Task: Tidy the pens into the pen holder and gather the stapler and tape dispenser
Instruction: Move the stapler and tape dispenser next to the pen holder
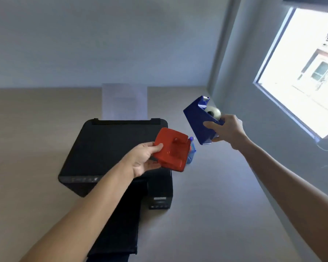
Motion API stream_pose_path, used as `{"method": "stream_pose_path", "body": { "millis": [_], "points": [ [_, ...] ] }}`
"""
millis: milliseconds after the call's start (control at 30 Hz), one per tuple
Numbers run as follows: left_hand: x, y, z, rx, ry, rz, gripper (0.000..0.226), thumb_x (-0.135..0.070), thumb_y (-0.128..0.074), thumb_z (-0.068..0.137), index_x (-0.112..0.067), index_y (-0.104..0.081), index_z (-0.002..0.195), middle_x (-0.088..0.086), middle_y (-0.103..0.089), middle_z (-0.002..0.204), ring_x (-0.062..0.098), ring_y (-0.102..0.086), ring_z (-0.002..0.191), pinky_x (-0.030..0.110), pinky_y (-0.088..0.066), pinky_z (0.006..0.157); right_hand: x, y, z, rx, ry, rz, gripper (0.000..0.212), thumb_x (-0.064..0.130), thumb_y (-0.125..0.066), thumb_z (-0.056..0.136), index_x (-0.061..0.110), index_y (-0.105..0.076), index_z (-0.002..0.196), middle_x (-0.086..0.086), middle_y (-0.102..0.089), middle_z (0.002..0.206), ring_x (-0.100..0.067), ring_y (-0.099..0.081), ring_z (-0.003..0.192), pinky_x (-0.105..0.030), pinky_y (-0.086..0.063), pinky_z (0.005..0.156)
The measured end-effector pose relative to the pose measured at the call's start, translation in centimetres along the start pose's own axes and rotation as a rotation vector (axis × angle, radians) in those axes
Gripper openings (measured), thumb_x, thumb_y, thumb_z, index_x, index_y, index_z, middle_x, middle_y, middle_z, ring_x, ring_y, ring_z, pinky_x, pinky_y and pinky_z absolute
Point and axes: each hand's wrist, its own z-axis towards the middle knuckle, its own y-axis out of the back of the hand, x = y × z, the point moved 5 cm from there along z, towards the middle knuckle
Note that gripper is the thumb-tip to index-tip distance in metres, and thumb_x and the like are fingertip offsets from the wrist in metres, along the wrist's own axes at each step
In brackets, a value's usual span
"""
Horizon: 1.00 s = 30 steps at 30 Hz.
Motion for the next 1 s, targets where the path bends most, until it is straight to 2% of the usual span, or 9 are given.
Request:
{"method": "stream_pose_path", "body": {
  "millis": [67, 133, 267, 400, 467, 600, 733, 867, 1000],
  "points": [
    [2.2, -4.5, 1.7, 0.026, 0.058, -0.02, 0.008, -0.016, -0.056, 0.094, -0.014, -0.064, 0.094, 0.007, -0.067, 0.086, 0.018, -0.064, 0.079, 0.036, -0.055, 0.075, -3.4, 2.6, 0.8, -0.031, -0.046, -0.045, 0.031, 0.025, -0.08, 0.072, 0.001, -0.067, 0.086, -0.014, -0.067, 0.087, -0.012, -0.065, 0.042, -0.019, -0.053, 0.041],
    [4.6, -7.8, 3.3, 0.023, 0.11, -0.038, 0.012, -0.017, -0.054, 0.095, -0.012, -0.063, 0.101, 0.005, -0.066, 0.084, 0.018, -0.063, 0.079, 0.035, -0.054, 0.07, -6.5, 4.1, 1.4, -0.045, -0.098, -0.07, 0.03, 0.026, -0.078, 0.073, 0.001, -0.068, 0.087, -0.016, -0.07, 0.089, -0.005, -0.062, 0.035, -0.012, -0.044, 0.034],
    [9.2, -11.4, 6.4, -0.103, 0.189, -0.063, 0.029, -0.015, -0.05, 0.097, -0.008, -0.056, 0.125, 0.009, -0.063, 0.097, 0.021, -0.06, 0.08, 0.034, -0.05, 0.071, -12.2, 4.2, 2.0, -0.046, -0.209, -0.083, 0.024, 0.026, -0.078, 0.073, 0.007, -0.066, 0.08, -0.015, -0.07, 0.088, -0.018, -0.068, 0.046, -0.018, -0.049, 0.038],
    [12.7, -11.2, 10.2, -0.252, 0.218, -0.076, 0.032, -0.011, -0.049, 0.096, -0.002, -0.055, 0.127, 0.015, -0.065, 0.113, 0.032, -0.065, 0.099, 0.047, -0.053, 0.09, -16.2, 1.7, 2.6, -0.03, -0.267, -0.108, 0.022, 0.025, -0.078, 0.072, 0.008, -0.065, 0.078, -0.012, -0.067, 0.081, -0.03, -0.07, 0.066, -0.042, -0.062, 0.061],
    [14.0, -10.4, 12.2, -0.327, 0.233, -0.052, 0.033, -0.014, -0.05, 0.095, -0.005, -0.057, 0.126, 0.015, -0.067, 0.113, 0.033, -0.065, 0.101, 0.053, -0.052, 0.093, -17.3, 0.0, 2.9, -0.008, -0.278, -0.142, 0.022, 0.024, -0.076, 0.073, 0.006, -0.065, 0.08, -0.012, -0.064, 0.078, -0.028, -0.066, 0.066, -0.036, -0.06, 0.058],
    [15.6, -9.7, 15.2, -0.412, 0.252, -0.056, 0.034, -0.019, -0.048, 0.095, -0.012, -0.055, 0.127, 0.016, -0.066, 0.119, 0.036, -0.065, 0.105, 0.053, -0.053, 0.092, -19.3, -3.3, 3.7, 0.029, -0.299, -0.21, 0.021, 0.021, -0.072, 0.074, 0.004, -0.063, 0.081, -0.013, -0.062, 0.078, -0.024, -0.056, 0.064, -0.019, -0.036, 0.043],
    [15.9, -9.3, 16.4, -0.497, 0.233, -0.034, 0.032, -0.019, -0.045, 0.097, -0.009, -0.056, 0.125, 0.018, -0.065, 0.118, 0.036, -0.064, 0.106, 0.048, -0.053, 0.093, -20.8, -6.1, 4.2, 0.04, -0.315, -0.298, 0.032, 0.024, -0.068, 0.075, -0.003, -0.064, 0.092, -0.02, -0.067, 0.087, -0.028, -0.056, 0.065, -0.022, -0.041, 0.051],
    [15.9, -8.5, 17.0, -0.555, 0.225, -0.01, 0.031, -0.018, -0.043, 0.098, -0.004, -0.057, 0.122, 0.018, -0.064, 0.115, 0.029, -0.06, 0.095, 0.037, -0.05, 0.089, -21.1, -7.8, 4.1, 0.045, -0.285, -0.371, 0.037, 0.023, -0.065, 0.078, -0.004, -0.057, 0.101, -0.025, -0.064, 0.097, -0.039, -0.062, 0.089, -0.035, -0.049, 0.071],
    [15.7, -8.2, 17.6, -0.564, 0.214, 0.004, 0.03, -0.017, -0.042, 0.099, -0.002, -0.058, 0.12, 0.018, -0.064, 0.11, 0.023, -0.054, 0.087, 0.029, -0.041, 0.078, -21.3, -8.7, 3.5, 0.055, -0.281, -0.379, 0.036, 0.022, -0.067, 0.076, -0.004, -0.055, 0.098, -0.024, -0.065, 0.095, -0.04, -0.063, 0.088, -0.034, -0.047, 0.067]
  ]
}}
